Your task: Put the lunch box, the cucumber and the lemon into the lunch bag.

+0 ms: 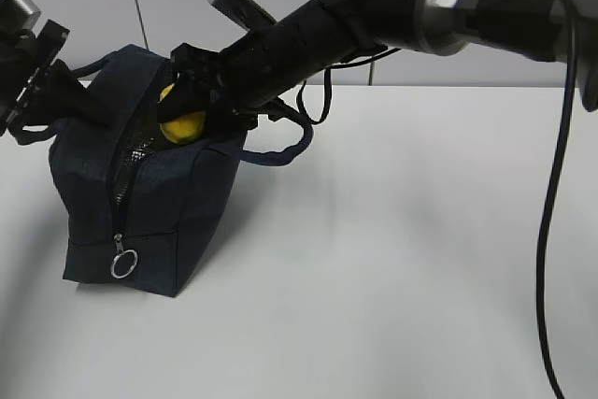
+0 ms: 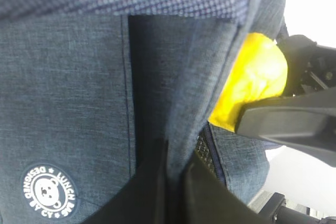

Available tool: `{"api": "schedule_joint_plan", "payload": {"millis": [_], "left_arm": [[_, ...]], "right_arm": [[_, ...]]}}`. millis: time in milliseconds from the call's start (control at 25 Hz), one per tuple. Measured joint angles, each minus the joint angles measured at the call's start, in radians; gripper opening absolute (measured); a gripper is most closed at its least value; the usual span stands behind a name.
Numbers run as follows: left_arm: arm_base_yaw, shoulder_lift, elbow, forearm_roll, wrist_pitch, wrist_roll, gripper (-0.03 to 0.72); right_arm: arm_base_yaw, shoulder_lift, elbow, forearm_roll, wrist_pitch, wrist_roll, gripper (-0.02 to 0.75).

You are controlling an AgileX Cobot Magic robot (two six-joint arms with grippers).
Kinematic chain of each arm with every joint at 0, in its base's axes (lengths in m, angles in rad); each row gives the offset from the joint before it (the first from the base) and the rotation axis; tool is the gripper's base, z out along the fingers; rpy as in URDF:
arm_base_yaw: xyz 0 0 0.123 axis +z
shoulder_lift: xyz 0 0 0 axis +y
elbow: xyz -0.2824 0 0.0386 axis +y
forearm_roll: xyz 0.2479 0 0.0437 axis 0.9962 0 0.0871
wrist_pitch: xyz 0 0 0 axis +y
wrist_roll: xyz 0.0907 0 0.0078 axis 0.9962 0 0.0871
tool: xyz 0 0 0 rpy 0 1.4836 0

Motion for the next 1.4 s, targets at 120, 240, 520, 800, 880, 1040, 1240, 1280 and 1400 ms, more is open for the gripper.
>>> {"api": "schedule_joint_plan", "payload": {"millis": [120,240,520,800,880,1040,1240,1280,1400], "left_arm": [[0.000,0.000,0.000,0.000,0.000,0.001,-0.008],[0.000,0.000,0.000,0.000,0.000,0.002,-0.008],[0.000,0.000,0.000,-0.002,0.000,0.009,-0.008],[0.000,0.000,0.000,-0.002,0.000,0.010,-0.008],[0.000,0.000,0.000,-0.002,0.000,0.011,-0.008],[0.000,0.000,0.000,-0.002,0.000,0.011,-0.008],[0.000,0.000,0.000,-0.002,0.000,0.012,-0.008],[0.000,0.000,0.000,-0.002,0.000,0.014,-0.008],[0.000,0.000,0.000,-0.002,0.000,0.014,-0.008]], "right_arm": [[0.000,0.000,0.000,0.000,0.000,0.000,0.452],[0.000,0.000,0.000,0.000,0.000,0.000,0.517],[0.000,0.000,0.000,0.049,-0.005,0.000,0.573],[-0.021,0.000,0.000,0.077,0.109,-0.067,0.573],[-0.027,0.000,0.000,0.077,0.149,-0.071,0.573],[-0.034,-0.025,-0.013,0.019,0.175,-0.067,0.573],[-0.034,-0.087,-0.104,-0.222,0.251,0.075,0.573],[-0.034,-0.097,-0.124,-0.280,0.272,0.110,0.573],[-0.034,-0.110,-0.154,-0.408,0.317,0.204,0.573]]}}
